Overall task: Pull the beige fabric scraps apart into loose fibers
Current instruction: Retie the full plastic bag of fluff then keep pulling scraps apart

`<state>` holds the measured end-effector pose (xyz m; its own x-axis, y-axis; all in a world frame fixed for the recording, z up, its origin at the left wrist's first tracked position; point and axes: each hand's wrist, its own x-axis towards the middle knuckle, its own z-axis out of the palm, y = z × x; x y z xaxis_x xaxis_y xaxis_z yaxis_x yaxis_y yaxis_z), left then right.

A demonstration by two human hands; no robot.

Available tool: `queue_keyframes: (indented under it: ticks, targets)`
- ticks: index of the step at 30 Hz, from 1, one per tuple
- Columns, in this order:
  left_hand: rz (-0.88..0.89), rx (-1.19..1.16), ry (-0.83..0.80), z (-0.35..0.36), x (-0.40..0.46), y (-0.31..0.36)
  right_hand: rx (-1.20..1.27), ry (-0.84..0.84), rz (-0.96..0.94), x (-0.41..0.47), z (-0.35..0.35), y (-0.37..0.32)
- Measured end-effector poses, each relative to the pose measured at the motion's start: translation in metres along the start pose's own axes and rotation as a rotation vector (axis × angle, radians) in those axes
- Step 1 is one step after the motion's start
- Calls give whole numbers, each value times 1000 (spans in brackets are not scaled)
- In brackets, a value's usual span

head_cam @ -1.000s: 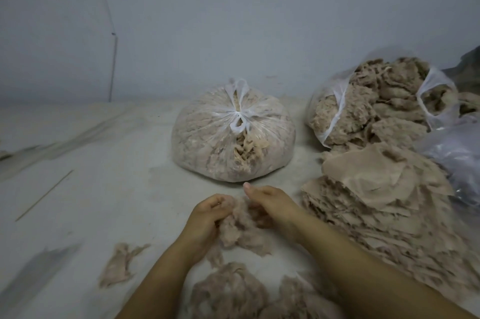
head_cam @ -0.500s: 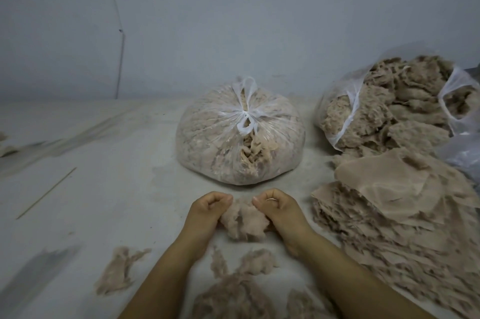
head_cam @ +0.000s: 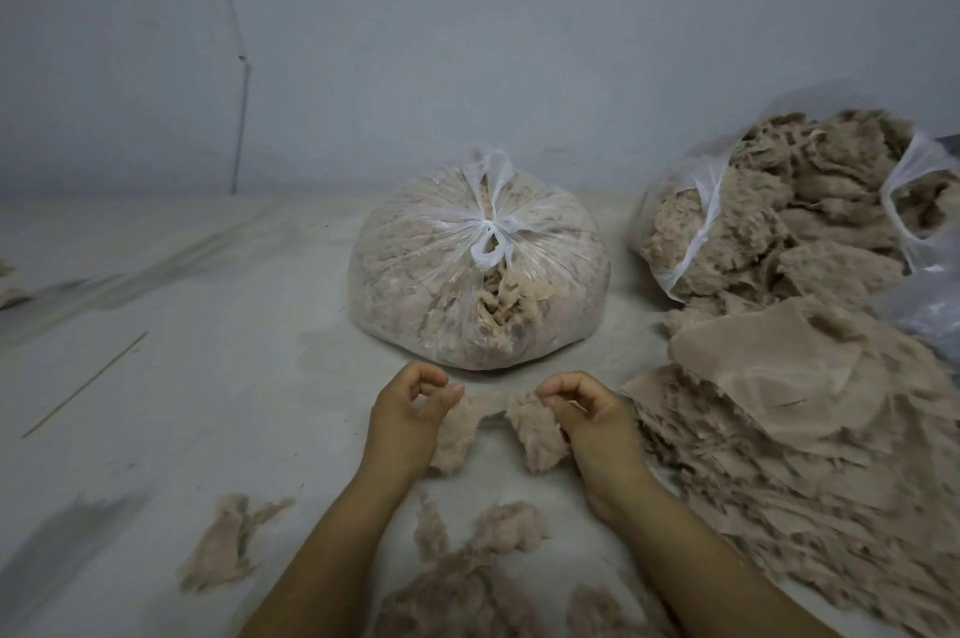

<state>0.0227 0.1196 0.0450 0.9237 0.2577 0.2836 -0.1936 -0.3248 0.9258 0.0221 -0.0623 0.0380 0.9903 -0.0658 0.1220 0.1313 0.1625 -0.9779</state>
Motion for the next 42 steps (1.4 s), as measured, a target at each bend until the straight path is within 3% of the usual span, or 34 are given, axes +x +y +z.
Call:
queue_keyframes:
  ticks: [4, 7, 9, 11, 15, 20, 22, 24, 26, 30, 36, 42]
  targets:
    - [4, -64, 45, -3, -2, 3, -82, -5, 80, 4, -11, -3]
    - [-19, -150, 28, -3, -7, 6, -425, -157, 129, 5, -15, -2]
    - [-48, -192, -20, -1, -9, 9, -653, -146, 2, 5, -11, -7]
    - [-36, -190, -90, 3, -11, 13, -568, -144, -78, 2, -5, -16]
    - [29, -160, -158, 9, -15, 20, -168, -453, 125, -6, 11, -18]
    - [-1, -98, 67, 10, -16, 18, -79, -227, 132, -6, 14, -12]
    - [-203, -264, -46, 12, -19, 18, -21, -188, 84, -8, 15, -13]
    - [-373, -445, -294, 13, -22, 18, 6, -175, 48, -9, 17, -13]
    - [-325, -493, -393, 15, -25, 19, -7, -174, 54, -10, 17, -12]
    - [-206, -417, -188, 17, -22, 19, -24, -176, 122, -9, 18, -11]
    - [-52, -188, -151, 9, -19, 21, -55, -187, 98, -10, 17, -11]
    - [-134, -260, -178, 4, -17, 20, -16, -151, 185, -11, 22, -17]
